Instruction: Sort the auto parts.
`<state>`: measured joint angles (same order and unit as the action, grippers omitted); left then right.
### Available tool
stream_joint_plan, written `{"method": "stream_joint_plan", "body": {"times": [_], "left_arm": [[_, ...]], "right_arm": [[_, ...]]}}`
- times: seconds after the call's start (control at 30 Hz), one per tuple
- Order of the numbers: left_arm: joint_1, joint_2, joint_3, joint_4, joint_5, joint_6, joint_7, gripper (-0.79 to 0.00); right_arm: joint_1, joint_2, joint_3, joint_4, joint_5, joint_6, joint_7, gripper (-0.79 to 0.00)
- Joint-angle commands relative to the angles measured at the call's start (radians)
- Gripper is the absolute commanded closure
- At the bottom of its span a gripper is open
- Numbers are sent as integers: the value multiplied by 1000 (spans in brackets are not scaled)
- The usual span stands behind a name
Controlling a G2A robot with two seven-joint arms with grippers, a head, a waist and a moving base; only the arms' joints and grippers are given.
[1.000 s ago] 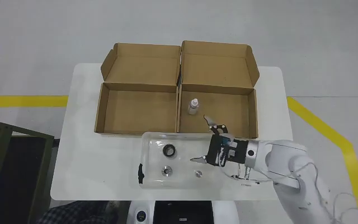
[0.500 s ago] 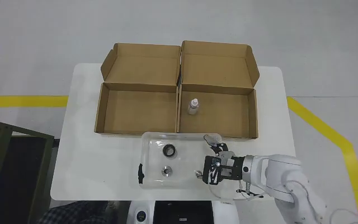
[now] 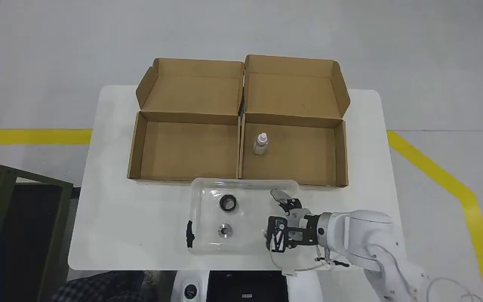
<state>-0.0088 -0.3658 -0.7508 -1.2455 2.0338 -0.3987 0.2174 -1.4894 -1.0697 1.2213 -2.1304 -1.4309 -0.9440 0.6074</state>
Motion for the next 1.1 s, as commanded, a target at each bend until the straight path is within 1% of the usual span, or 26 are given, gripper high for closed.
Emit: {"method": "stream_joint_plan", "body": {"times": [0.0,0.5,0.57,0.63,0.73,0.8,0.93,1.03,1.07], "left_arm": [[0,0,0,0,0,0,0,-785],[0,0,0,0,0,0,0,-785],[0,0,0,0,0,0,0,-785],[0,0,0,0,0,0,0,-785],[0,0,0,0,0,0,0,-785],[0,0,0,0,0,0,0,-785],[0,0,0,0,0,0,0,-785],[0,0,0,0,0,0,0,-785],[0,0,0,0,0,0,0,-785]], "right_arm": [[6,1,-8,9,-7,2,7,-785],[58,7,-79,59,-31,-11,57,-779],[63,8,-89,64,-33,-15,61,-736],[68,8,-98,67,-35,-17,63,-727],[78,9,-113,75,-46,-22,67,-643],[86,9,-124,81,-53,-23,69,-619],[102,10,-147,94,-63,-30,82,-616],[110,10,-162,100,-61,-36,93,-600],[112,10,-167,102,-60,-39,98,-579]]}}
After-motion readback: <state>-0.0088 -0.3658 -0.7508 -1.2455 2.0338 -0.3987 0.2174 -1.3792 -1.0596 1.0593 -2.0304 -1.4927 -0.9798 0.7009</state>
